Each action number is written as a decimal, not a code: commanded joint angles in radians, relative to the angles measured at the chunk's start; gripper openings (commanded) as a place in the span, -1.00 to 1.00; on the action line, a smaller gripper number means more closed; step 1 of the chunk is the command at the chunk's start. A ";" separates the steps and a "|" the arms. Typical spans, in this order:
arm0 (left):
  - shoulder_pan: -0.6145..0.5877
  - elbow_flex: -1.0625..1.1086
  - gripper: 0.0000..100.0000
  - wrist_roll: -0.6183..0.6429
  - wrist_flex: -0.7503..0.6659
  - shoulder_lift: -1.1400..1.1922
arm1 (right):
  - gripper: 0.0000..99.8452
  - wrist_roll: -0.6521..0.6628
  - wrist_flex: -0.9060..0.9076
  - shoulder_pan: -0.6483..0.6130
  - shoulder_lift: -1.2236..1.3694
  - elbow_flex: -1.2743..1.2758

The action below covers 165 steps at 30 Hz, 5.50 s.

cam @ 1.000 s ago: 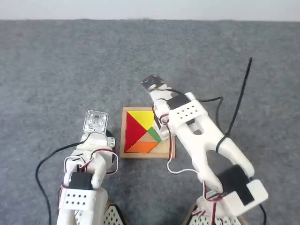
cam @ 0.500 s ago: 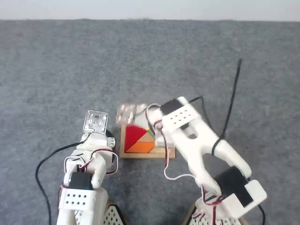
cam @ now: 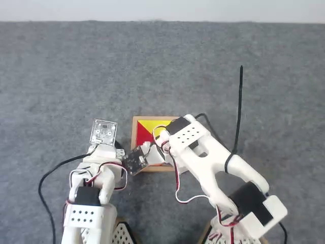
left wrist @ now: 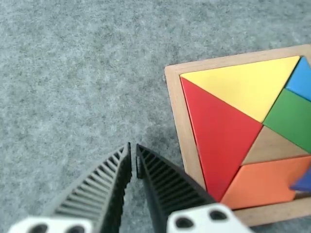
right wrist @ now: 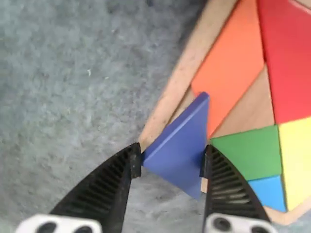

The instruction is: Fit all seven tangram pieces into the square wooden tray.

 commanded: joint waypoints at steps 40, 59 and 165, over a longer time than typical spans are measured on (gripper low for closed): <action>-0.003 -0.008 -0.97 0.003 0.000 -0.014 | -0.73 -0.055 0.107 0.070 -0.266 -0.014; -0.003 -0.008 -0.97 0.003 0.000 -0.014 | -0.99 -1.045 -0.317 -0.056 -0.625 0.423; -0.003 -0.008 -0.97 0.003 0.000 -0.014 | -0.98 -1.066 -0.179 0.789 -1.748 1.131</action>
